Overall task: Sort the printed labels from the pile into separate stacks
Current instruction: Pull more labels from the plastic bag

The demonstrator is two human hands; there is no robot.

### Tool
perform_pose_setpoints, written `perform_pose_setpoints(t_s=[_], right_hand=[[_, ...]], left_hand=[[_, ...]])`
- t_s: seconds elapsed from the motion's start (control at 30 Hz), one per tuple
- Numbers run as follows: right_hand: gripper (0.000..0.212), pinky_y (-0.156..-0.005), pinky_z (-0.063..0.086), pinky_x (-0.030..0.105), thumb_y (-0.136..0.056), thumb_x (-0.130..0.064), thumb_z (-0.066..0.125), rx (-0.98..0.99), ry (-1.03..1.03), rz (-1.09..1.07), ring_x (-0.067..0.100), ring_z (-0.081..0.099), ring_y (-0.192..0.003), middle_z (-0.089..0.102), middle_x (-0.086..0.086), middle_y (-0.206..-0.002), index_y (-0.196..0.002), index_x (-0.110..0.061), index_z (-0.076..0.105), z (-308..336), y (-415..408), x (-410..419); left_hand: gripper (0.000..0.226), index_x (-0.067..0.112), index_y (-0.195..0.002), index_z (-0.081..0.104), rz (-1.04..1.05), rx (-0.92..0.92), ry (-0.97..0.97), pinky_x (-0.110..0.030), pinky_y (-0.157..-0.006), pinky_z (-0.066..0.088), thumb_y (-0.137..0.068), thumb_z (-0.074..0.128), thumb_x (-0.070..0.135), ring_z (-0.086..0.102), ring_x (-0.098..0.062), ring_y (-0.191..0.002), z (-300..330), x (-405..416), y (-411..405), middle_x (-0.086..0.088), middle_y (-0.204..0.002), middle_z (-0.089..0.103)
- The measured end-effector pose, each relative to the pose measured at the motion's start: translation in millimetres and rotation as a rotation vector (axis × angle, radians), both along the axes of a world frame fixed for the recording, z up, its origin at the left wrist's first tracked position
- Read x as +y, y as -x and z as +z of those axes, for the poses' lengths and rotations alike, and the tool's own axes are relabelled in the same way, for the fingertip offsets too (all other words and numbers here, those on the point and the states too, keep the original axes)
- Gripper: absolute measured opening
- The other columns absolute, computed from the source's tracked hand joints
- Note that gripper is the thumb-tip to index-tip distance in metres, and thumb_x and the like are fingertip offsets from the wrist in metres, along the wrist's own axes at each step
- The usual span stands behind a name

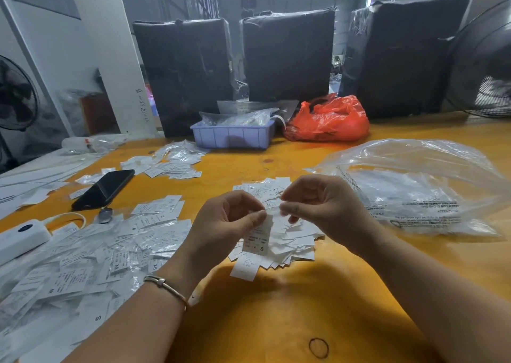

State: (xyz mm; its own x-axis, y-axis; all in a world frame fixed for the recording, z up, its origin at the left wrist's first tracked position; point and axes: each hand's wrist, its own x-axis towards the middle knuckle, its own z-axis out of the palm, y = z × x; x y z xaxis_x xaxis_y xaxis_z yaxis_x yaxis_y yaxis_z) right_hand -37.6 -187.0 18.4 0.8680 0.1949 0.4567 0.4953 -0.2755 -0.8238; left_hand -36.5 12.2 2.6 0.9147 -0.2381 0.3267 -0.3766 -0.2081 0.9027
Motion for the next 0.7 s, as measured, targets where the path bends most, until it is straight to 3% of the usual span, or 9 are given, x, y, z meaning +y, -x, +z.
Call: perform_pose_setpoints(t_s=[0.1, 0.17, 0.27, 0.37, 0.47, 0.53, 0.63, 0.7], right_hand=[[0.000, -0.067, 0.056, 0.036, -0.081, -0.005, 0.070, -0.058, 0.250, -0.239, 0.020, 0.067, -0.067, 0.071, 0.005, -0.072, -0.081, -0.005, 0.071, -0.7, -9.8, -14.0], [0.008, -0.067, 0.054, 0.035, -0.081, -0.006, 0.065, -0.084, 0.453, -0.456, 0.020, 0.065, -0.073, 0.068, 0.000, -0.073, -0.080, -0.012, 0.071, -0.1, -14.5, -24.7], [0.014, -0.068, 0.048, 0.031, -0.078, -0.009, 0.059, -0.004, 0.599, -0.646, 0.021, 0.061, -0.081, 0.068, -0.001, -0.083, -0.079, -0.022, 0.065, 9.5, -16.2, -39.5], [0.018, -0.081, 0.042, 0.033, -0.076, -0.014, 0.059, 0.194, 0.780, -0.735, 0.022, 0.056, -0.091, 0.065, 0.000, -0.098, -0.089, -0.027, 0.061, 22.1, -17.5, -55.0], [0.034, -0.093, 0.035, 0.039, -0.077, -0.021, 0.060, 0.373, 1.035, -0.746, 0.024, 0.050, -0.106, 0.059, 0.002, -0.110, -0.111, -0.023, 0.052, 24.2, -17.4, -63.8], [0.034, -0.090, 0.037, 0.039, -0.078, -0.018, 0.057, 0.423, 1.097, -0.755, 0.027, 0.047, -0.108, 0.052, 0.004, -0.107, -0.110, -0.018, 0.046, 19.9, -16.8, -64.5], [0.013, -0.072, 0.040, 0.033, -0.082, -0.007, 0.052, 0.400, 1.015, -0.790, 0.028, 0.053, -0.089, 0.051, 0.003, -0.087, -0.092, -0.013, 0.047, 15.7, -17.0, -63.8], [0.009, -0.060, 0.039, 0.028, -0.083, -0.003, 0.053, 0.371, 0.935, -0.819, 0.028, 0.055, -0.079, 0.053, 0.004, -0.078, -0.086, -0.011, 0.055, 14.6, -17.9, -65.0]], left_hand=[[0.012, 0.015, -0.081, 0.069, 0.113, -0.016, -0.009, -0.015, -0.060, 0.049, -0.088, 0.067, 0.005, 0.064, -0.006, -0.072, 4.1, 8.7, -4.4, 0.002, -0.074, 0.071], [0.012, 0.017, -0.082, 0.068, 0.245, -0.009, -0.016, -0.022, -0.062, 0.048, -0.089, 0.064, 0.008, 0.063, -0.012, -0.076, 5.0, 15.7, -8.7, 0.001, -0.076, 0.069], [0.014, 0.018, -0.079, 0.068, 0.535, -0.021, -0.037, -0.031, -0.063, 0.046, -0.087, 0.061, 0.010, 0.059, -0.017, -0.078, 5.6, 28.7, -17.7, -0.001, -0.077, 0.066], [0.020, 0.017, -0.073, 0.065, 0.818, -0.082, -0.221, -0.027, -0.057, 0.040, -0.089, 0.053, 0.013, 0.058, -0.023, -0.070, 5.3, 48.1, -24.0, -0.004, -0.069, 0.063], [0.028, 0.012, -0.063, 0.055, 0.945, -0.040, -0.477, -0.029, -0.056, 0.032, -0.090, 0.048, 0.015, 0.044, -0.026, -0.058, 2.1, 65.1, -25.8, -0.006, -0.059, 0.051], [0.029, 0.014, -0.059, 0.047, 0.974, 0.045, -0.595, -0.032, -0.063, 0.033, -0.087, 0.048, 0.015, 0.037, -0.025, -0.058, 0.3, 69.3, -27.1, -0.005, -0.059, 0.044], [0.018, 0.014, -0.073, 0.059, 0.971, 0.167, -0.745, -0.040, -0.082, 0.036, -0.088, 0.049, 0.019, 0.047, -0.030, -0.077, 0.9, 69.7, -30.6, -0.008, -0.081, 0.059], [0.015, 0.017, -0.082, 0.065, 0.956, 0.189, -0.801, -0.041, -0.085, 0.033, -0.088, 0.051, 0.018, 0.051, -0.031, -0.088, -1.0, 69.0, -31.9, -0.008, -0.090, 0.063]])
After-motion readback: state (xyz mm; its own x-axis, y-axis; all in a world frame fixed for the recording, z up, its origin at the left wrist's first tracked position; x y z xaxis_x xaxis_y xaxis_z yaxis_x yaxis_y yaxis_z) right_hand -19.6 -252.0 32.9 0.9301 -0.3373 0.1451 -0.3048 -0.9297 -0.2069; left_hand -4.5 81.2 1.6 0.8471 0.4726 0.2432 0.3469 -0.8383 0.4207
